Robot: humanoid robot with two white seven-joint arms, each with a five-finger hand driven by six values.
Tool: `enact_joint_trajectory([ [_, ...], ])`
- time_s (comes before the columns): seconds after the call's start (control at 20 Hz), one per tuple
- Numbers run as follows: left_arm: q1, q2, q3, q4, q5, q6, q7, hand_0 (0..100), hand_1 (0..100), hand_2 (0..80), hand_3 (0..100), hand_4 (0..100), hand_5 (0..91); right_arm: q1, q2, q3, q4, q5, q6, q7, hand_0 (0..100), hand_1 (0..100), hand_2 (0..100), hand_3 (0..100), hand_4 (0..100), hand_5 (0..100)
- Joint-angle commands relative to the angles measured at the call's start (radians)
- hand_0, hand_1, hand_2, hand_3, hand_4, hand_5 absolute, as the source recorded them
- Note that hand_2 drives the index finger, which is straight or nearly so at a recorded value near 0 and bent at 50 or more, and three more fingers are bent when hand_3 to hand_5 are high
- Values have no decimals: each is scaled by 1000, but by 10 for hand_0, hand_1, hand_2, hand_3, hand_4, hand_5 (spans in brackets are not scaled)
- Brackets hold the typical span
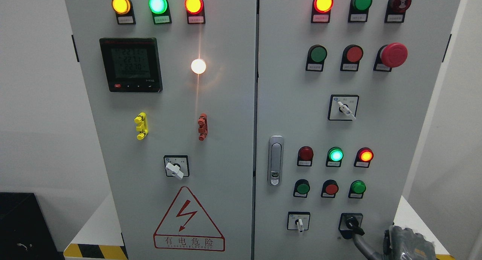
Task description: Flip black knob to close circuit
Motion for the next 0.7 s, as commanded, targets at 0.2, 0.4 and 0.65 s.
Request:
enact_joint_trajectory([
  [0.2,0,0,1,-1,0,-1,1,120,556,0,0,0,0,7,5,24,1,1,-8,-19,0,0,945,1000,1000,993],
  [0.4,0,0,1,-1,0,-1,1,120,556,0,0,0,0,8,7,50,10,1,-8,-21,0,0,945,1000,1000,993],
  [0.65,0,0,-1,-1,0,-1,1,120,556,0,0,0,0,22,8,77,32,1,-8,-22,0,0,943,1000,1000,993],
])
